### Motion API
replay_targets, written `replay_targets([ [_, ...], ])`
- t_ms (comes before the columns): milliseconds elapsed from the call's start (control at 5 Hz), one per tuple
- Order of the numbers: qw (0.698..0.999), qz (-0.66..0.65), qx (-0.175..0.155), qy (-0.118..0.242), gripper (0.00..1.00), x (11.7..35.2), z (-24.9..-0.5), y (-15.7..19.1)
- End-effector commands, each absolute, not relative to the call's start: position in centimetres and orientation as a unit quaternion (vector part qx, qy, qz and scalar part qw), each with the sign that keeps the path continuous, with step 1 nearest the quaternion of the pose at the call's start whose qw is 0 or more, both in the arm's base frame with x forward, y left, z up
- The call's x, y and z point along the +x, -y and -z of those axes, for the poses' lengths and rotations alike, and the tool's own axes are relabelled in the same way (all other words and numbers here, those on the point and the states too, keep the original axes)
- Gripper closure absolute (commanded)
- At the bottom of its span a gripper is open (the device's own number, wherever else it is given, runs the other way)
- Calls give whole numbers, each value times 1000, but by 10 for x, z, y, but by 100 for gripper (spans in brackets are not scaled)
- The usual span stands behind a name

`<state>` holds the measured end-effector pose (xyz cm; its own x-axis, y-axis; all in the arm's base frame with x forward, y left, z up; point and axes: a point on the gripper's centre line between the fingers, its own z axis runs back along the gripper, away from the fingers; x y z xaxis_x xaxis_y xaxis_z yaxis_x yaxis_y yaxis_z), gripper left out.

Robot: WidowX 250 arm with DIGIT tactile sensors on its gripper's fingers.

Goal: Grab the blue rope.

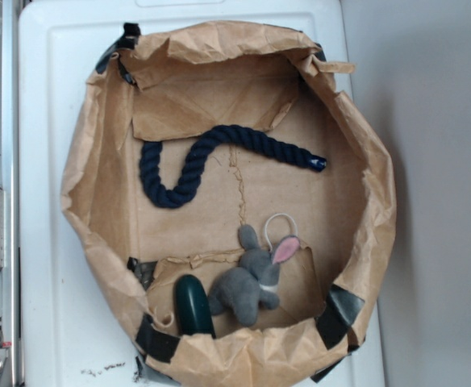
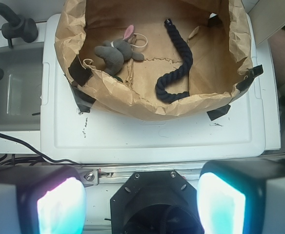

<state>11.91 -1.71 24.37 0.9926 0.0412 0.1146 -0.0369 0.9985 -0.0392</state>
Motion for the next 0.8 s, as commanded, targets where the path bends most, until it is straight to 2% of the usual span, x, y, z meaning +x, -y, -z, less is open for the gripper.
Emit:
replay_targets([
  [0,998,-20,-18,58,0,119,-244,17],
  [400,997,34,-42,51,0,162,-242,13],
  [600,996,62,-40,49,0,176,-234,19],
])
